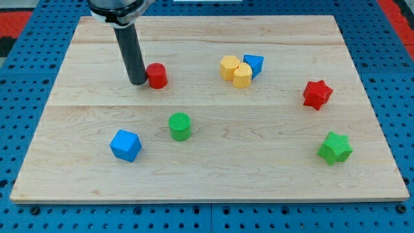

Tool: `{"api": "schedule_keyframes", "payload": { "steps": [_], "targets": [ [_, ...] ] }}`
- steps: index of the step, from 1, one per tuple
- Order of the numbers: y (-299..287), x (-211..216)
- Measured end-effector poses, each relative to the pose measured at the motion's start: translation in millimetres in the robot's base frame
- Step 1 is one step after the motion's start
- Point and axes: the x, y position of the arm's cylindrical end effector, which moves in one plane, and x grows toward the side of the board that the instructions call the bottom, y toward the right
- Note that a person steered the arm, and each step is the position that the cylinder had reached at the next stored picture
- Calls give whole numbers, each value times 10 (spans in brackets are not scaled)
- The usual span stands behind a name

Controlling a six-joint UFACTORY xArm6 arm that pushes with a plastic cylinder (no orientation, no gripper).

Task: Move the red circle towards the group of the blocks

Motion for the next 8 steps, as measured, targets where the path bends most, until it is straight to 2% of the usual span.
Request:
{"api": "schedule_keyframes", "payload": {
  "steps": [3, 5, 8],
  "targets": [
    [-60, 0],
    [-221, -196],
    [511, 50]
  ]
}}
